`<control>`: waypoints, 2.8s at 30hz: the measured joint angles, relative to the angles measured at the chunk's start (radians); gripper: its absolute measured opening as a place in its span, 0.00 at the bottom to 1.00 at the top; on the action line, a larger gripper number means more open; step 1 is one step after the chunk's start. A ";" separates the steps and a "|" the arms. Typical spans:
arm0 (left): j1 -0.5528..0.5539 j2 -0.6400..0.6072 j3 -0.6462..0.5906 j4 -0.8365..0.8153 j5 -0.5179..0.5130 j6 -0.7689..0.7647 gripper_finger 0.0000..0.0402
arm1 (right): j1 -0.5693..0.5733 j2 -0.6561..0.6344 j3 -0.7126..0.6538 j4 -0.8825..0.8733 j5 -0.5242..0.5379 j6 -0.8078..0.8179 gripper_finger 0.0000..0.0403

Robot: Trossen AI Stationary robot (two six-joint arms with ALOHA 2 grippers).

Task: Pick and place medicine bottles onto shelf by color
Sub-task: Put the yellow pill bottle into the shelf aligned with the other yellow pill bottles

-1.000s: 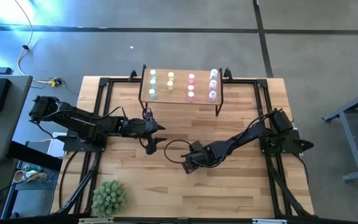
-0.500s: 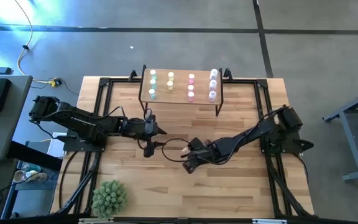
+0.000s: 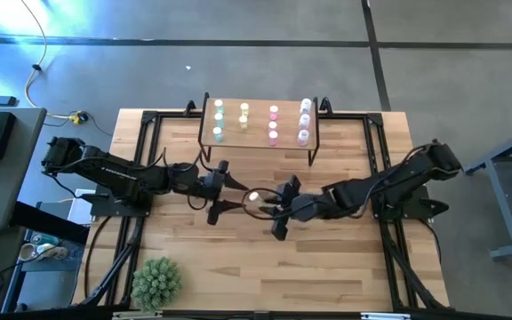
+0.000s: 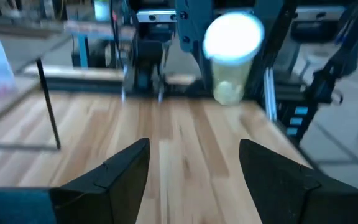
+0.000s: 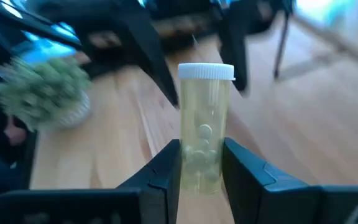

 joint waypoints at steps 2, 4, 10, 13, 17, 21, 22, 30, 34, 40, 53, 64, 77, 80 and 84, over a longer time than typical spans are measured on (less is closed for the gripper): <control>0.000 0.000 0.000 0.053 0.000 0.001 0.59 | 0.000 -0.016 0.000 0.048 0.000 -0.083 0.22; 0.000 0.000 0.000 0.100 0.001 0.020 0.59 | 0.000 -0.023 0.000 0.110 0.000 -0.169 0.22; -0.012 0.000 0.000 0.214 0.004 0.067 0.59 | -0.009 -0.023 0.000 0.217 -0.011 -0.358 0.22; -0.026 0.000 0.000 0.244 0.009 0.088 0.59 | -0.020 -0.023 0.000 0.229 -0.017 -0.385 0.22; -0.037 0.000 0.000 0.254 0.009 0.097 0.59 | -0.046 -0.015 0.000 0.229 -0.054 -0.403 0.22; -0.039 0.000 0.000 0.261 0.008 0.097 0.59 | -0.072 0.003 0.001 0.241 -0.102 -0.404 0.22; -0.039 0.000 0.000 0.262 0.008 0.097 0.59 | -0.076 0.009 0.002 0.244 -0.103 -0.404 0.22; -0.039 0.000 0.000 0.284 0.002 0.081 0.59 | -0.092 0.046 0.002 0.247 -0.111 -0.429 0.22; -0.038 0.000 0.000 0.271 -0.002 0.079 0.56 | -0.093 0.046 0.002 0.258 -0.110 -0.447 0.22; -0.037 0.000 0.000 0.267 -0.008 0.088 0.45 | -0.098 0.046 0.002 0.276 -0.126 -0.478 0.22; -0.037 0.000 0.000 0.268 -0.021 0.109 0.29 | -0.101 0.046 0.001 0.277 -0.135 -0.484 0.22; -0.037 0.000 0.000 0.249 -0.022 0.108 0.29 | -0.109 0.046 0.001 0.254 -0.130 -0.466 0.23; -0.037 0.000 0.000 0.110 -0.197 0.149 0.28 | -0.176 0.043 0.000 0.026 -0.141 -0.370 0.47; -0.026 0.000 0.000 0.048 -0.235 0.149 0.28 | -0.207 0.043 0.000 -0.082 -0.141 -0.314 0.48; 0.003 0.000 0.000 -0.013 -0.253 0.138 0.28 | -0.243 0.043 0.000 -0.143 -0.147 -0.270 0.48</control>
